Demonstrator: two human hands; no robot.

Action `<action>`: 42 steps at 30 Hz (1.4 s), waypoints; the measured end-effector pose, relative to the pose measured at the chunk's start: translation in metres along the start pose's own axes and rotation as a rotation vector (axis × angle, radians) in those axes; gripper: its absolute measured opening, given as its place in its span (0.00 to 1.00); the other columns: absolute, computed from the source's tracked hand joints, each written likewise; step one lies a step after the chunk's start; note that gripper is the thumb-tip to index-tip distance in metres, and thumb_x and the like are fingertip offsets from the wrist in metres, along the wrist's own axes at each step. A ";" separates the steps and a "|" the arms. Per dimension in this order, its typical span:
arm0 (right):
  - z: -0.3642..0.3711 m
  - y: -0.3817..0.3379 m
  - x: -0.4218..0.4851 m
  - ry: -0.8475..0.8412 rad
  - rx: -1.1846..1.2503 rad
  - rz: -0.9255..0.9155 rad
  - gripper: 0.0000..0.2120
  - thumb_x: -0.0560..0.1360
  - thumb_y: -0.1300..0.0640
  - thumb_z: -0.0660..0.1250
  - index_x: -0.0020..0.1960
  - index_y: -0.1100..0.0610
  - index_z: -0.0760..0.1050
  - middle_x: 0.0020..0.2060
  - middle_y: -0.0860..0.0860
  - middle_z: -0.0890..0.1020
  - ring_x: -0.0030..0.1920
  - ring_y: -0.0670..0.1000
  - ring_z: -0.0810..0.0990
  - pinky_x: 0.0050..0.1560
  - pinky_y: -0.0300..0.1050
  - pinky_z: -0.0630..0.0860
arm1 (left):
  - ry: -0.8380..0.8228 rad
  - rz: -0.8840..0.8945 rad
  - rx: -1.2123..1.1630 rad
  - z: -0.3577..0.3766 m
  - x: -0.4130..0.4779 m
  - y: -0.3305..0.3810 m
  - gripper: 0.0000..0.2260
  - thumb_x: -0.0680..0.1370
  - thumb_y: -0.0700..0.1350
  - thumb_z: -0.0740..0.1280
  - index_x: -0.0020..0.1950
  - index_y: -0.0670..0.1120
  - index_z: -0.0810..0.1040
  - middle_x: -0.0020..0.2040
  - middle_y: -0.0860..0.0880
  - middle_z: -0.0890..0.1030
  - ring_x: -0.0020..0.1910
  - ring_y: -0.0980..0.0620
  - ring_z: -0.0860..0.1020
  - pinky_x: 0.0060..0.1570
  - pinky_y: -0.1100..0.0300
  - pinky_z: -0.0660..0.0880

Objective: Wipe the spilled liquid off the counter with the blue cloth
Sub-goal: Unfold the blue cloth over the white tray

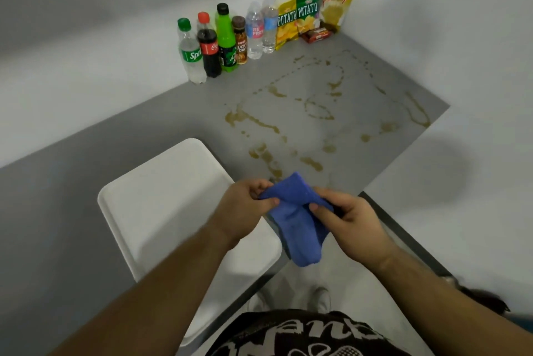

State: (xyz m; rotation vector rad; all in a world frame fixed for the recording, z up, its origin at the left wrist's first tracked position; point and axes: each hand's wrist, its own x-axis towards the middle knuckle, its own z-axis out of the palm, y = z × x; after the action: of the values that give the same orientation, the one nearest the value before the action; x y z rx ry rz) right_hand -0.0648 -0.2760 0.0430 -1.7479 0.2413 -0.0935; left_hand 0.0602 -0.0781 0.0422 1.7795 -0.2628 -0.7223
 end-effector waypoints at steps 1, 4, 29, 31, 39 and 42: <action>-0.004 0.000 -0.002 -0.026 -0.099 -0.049 0.14 0.81 0.65 0.69 0.64 0.54 0.84 0.55 0.50 0.87 0.57 0.52 0.85 0.60 0.50 0.81 | -0.022 -0.021 -0.057 0.003 0.002 0.003 0.12 0.77 0.37 0.71 0.43 0.55 0.84 0.40 0.56 0.86 0.40 0.61 0.83 0.40 0.67 0.80; -0.015 -0.002 -0.005 -0.161 -0.309 -0.185 0.10 0.81 0.57 0.72 0.61 0.55 0.85 0.48 0.48 0.84 0.49 0.53 0.83 0.53 0.49 0.79 | -0.149 -0.069 -0.300 0.013 0.004 0.010 0.06 0.76 0.35 0.70 0.50 0.43 0.84 0.50 0.40 0.86 0.50 0.46 0.86 0.51 0.52 0.84; -0.090 0.015 0.025 -0.188 -0.567 -0.067 0.07 0.75 0.54 0.76 0.53 0.48 0.82 0.51 0.43 0.84 0.51 0.45 0.82 0.51 0.44 0.77 | 0.089 0.237 0.212 0.098 -0.014 0.026 0.11 0.71 0.34 0.71 0.43 0.49 0.76 0.53 0.57 0.82 0.52 0.55 0.83 0.51 0.63 0.80; -0.094 0.020 0.026 -0.191 -0.454 -0.012 0.07 0.75 0.56 0.76 0.49 0.46 0.81 0.44 0.43 0.84 0.45 0.45 0.82 0.45 0.45 0.77 | 0.076 0.143 0.171 0.091 -0.017 0.024 0.12 0.72 0.35 0.69 0.50 0.50 0.77 0.52 0.53 0.84 0.47 0.51 0.85 0.47 0.53 0.84; -0.097 0.025 0.047 -0.102 -0.199 0.045 0.08 0.81 0.55 0.70 0.49 0.41 0.81 0.43 0.42 0.86 0.44 0.44 0.85 0.44 0.35 0.79 | -0.136 -0.153 0.243 0.046 -0.013 0.021 0.09 0.74 0.43 0.67 0.52 0.53 0.82 0.45 0.50 0.85 0.45 0.51 0.84 0.46 0.53 0.85; -0.085 0.038 0.074 -0.042 -0.337 0.107 0.07 0.80 0.52 0.71 0.54 0.40 0.80 0.47 0.37 0.85 0.49 0.38 0.83 0.47 0.29 0.76 | -0.046 -0.196 0.163 0.040 0.005 0.010 0.07 0.73 0.46 0.68 0.49 0.51 0.82 0.43 0.49 0.85 0.43 0.48 0.85 0.42 0.53 0.85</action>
State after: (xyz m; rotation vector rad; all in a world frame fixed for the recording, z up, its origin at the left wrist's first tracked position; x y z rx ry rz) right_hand -0.0135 -0.3797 0.0163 -2.0649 0.3339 0.0654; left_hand 0.0423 -0.1162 0.0432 1.9645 -0.1836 -0.9031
